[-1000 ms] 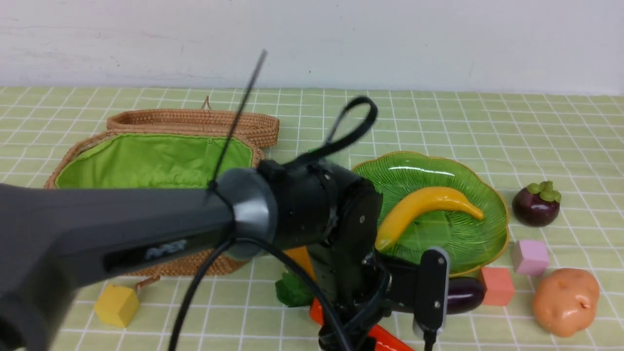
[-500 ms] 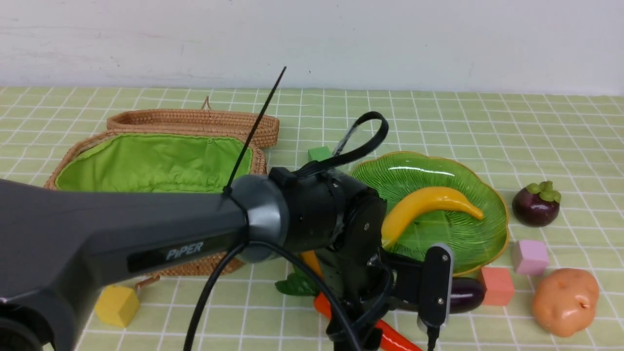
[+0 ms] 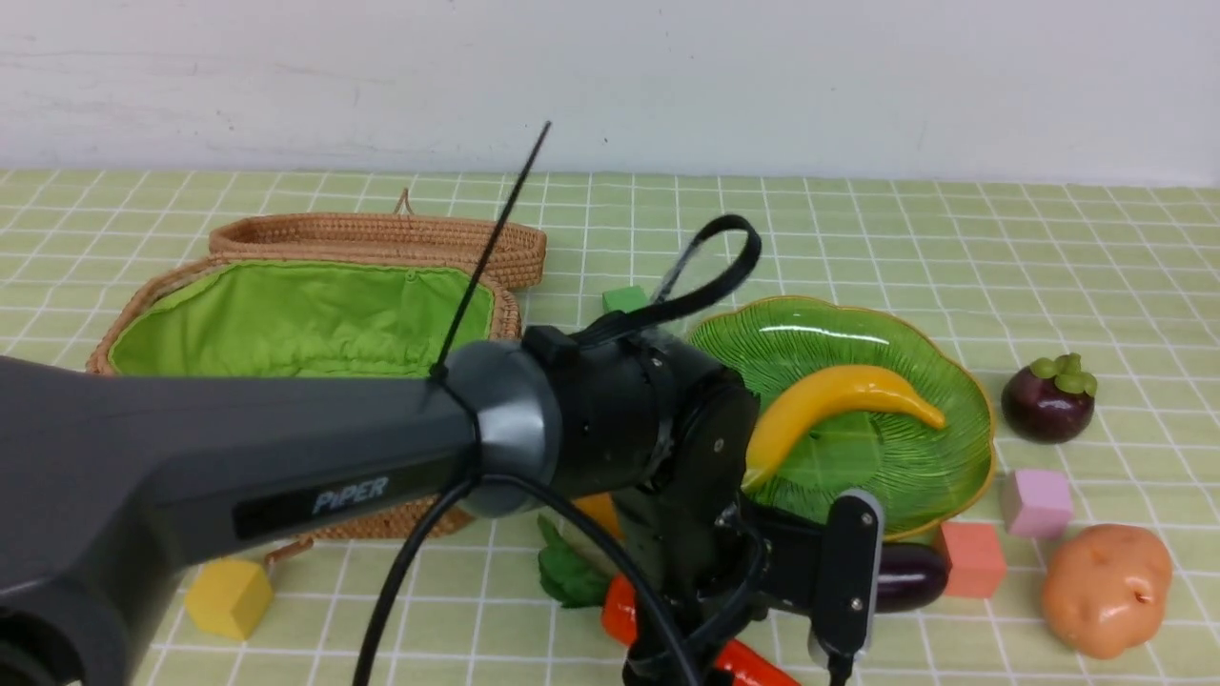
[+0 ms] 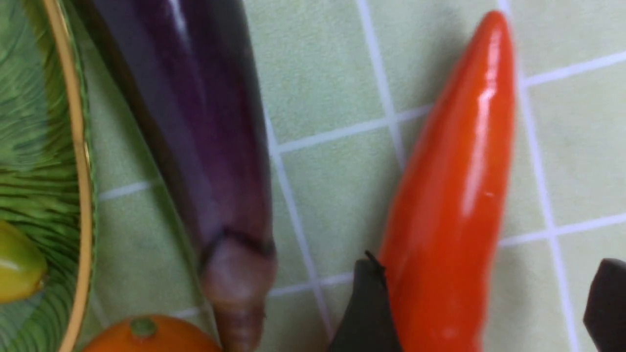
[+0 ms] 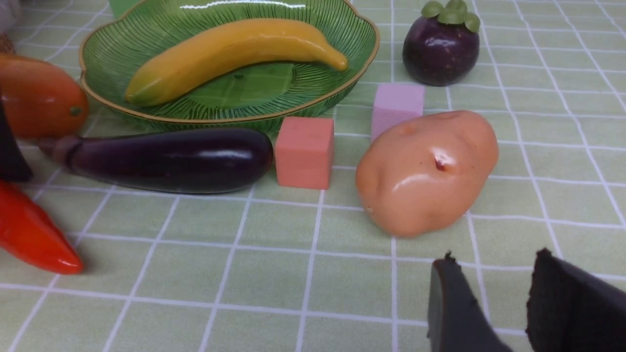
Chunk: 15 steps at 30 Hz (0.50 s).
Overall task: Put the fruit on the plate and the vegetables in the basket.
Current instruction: Use the left arm to grab a carrot and put it into the left basket
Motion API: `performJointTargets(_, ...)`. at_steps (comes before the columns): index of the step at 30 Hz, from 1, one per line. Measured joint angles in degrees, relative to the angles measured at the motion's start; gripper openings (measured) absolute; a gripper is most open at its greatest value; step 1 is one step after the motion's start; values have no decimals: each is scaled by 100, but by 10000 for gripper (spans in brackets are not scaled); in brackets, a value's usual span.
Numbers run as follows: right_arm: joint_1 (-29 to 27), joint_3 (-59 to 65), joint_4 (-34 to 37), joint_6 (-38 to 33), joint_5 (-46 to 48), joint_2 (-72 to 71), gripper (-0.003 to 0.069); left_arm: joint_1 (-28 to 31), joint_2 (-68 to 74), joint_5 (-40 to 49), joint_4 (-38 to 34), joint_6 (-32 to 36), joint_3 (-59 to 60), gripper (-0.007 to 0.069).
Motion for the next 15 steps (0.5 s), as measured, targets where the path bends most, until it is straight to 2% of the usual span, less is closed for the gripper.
performJointTargets(4,0,0,0,0,0,0,240,0,178,-106,97,0,0,542)
performJointTargets(7,0,0,0,0,0,0,240,0,249,-71,168,-8,0,513)
performJointTargets(12,0,0,0,0,0,0,240,0,244,82,186,-22,0,319)
performJointTargets(13,0,0,0,0,0,0,240,0,224,105,202,-22,0,298)
performJointTargets(15,0,0,0,0,0,0,240,0,188,133,212,-22,0,304)
